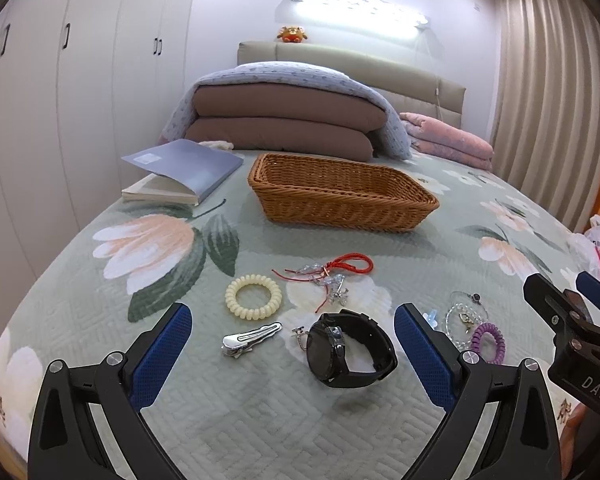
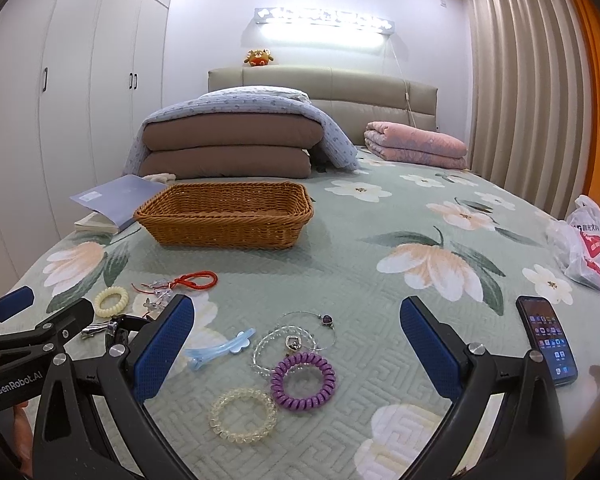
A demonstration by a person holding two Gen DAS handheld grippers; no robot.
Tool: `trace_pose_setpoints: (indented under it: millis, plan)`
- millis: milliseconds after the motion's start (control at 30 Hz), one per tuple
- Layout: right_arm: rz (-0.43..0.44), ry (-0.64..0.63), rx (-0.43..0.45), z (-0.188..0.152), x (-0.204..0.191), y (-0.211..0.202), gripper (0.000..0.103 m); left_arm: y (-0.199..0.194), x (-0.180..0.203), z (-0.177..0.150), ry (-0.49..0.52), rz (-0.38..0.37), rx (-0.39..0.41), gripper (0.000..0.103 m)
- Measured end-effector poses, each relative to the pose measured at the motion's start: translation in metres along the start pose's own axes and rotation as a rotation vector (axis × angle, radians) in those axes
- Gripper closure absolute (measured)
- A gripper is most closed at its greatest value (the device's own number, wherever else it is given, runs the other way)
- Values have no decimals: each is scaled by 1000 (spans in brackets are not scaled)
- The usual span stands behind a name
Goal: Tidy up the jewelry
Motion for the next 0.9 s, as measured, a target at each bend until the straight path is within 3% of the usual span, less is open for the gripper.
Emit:
trace_pose_setpoints:
  millis: [400, 533, 900]
  plan:
    - [5, 1, -8, -1, 1, 1, 0, -2, -1, 1, -18, -19, -12, 2]
    - [-41, -11, 0, 0, 3, 1, 0, -1, 0, 2, 1, -9, 1, 2]
    - [-14, -10, -7, -2, 2, 2, 0, 1, -1, 1, -5, -15, -4, 2]
Point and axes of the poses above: each gripper's, at about its wrist camera, not at the fingertips, and y roughly the way its jaws point, x to its right, z to its top, the point moved 8 cm from there along y, roughly the way its jaws point, and after that the axes turned 3 degrees about -z, right-handed, at the moved point
